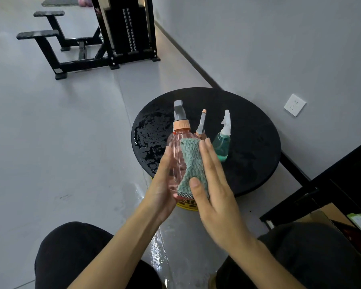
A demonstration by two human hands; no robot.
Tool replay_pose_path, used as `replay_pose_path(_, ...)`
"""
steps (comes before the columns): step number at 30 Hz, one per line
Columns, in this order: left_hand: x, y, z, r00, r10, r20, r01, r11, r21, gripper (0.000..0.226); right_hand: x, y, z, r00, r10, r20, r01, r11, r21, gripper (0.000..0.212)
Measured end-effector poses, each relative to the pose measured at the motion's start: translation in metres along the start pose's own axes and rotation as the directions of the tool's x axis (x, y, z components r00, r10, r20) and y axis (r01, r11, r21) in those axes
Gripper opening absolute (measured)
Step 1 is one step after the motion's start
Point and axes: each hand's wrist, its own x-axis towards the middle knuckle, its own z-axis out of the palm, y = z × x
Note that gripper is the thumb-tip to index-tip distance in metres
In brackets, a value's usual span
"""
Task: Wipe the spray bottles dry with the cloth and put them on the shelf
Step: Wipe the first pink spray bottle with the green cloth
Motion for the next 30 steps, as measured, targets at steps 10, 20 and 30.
replay_pose_path(10,0.046,0.006,-0.044,0.994,0.084,-0.074,-0.072,0.986,0.149,0.109,0.015,0.027,0.03,1.0,0.006,-0.017,-0.006,0.999,0.039,0.056)
replay_pose_path(20,0.097,0.004,-0.105,0.97,0.097,-0.225,-0.04,0.969,0.245,0.099,0.05,0.072,0.021,0.995,0.036,0.092,-0.028,0.996,-0.081,0.061)
replay_pose_path(30,0.158,-0.013,-0.18,0.921,0.16,-0.355,0.022,0.889,0.457,0.081,0.066,0.125,0.016,0.986,0.115,0.117,-0.098,0.985,-0.144,0.058)
